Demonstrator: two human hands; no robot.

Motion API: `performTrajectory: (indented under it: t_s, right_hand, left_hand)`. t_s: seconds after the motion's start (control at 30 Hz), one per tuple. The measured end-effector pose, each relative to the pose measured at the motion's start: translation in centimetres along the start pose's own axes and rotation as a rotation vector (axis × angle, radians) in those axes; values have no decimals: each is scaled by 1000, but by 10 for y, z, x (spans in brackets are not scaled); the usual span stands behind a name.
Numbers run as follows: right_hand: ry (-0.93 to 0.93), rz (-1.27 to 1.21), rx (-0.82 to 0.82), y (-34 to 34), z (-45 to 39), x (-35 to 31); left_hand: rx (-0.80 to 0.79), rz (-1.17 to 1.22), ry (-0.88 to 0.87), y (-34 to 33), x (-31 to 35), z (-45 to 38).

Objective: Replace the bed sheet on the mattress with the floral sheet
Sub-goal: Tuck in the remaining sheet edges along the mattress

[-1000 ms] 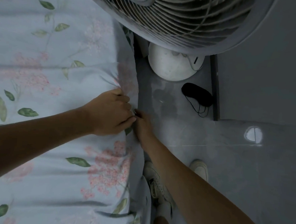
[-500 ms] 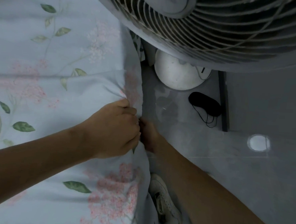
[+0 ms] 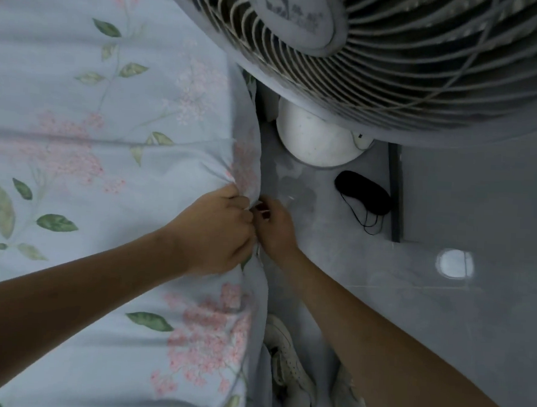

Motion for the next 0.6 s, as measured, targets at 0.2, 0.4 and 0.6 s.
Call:
performTrajectory:
  t_s: [0.2,0.4,0.6]
  right_hand:
    - [47,194,49,68,56,-11]
    - [92,380,95,150,175,-40]
    - [102,510,113,239,331,-118]
  left_hand:
    - [-16,51,180,-2,-1,1]
    - [-1,280,591,68,34,12]
    - [-64,398,765,216,109,44]
Point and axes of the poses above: each hand's wrist, its own z-axis away from the middle knuckle, its own y-axis out of the back of the hand, x = y × z, the point moved 10 cm from there along -z, towards the middle knuckle, and after that the axes turned 12 degrees about -y, right-handed, at the moved point
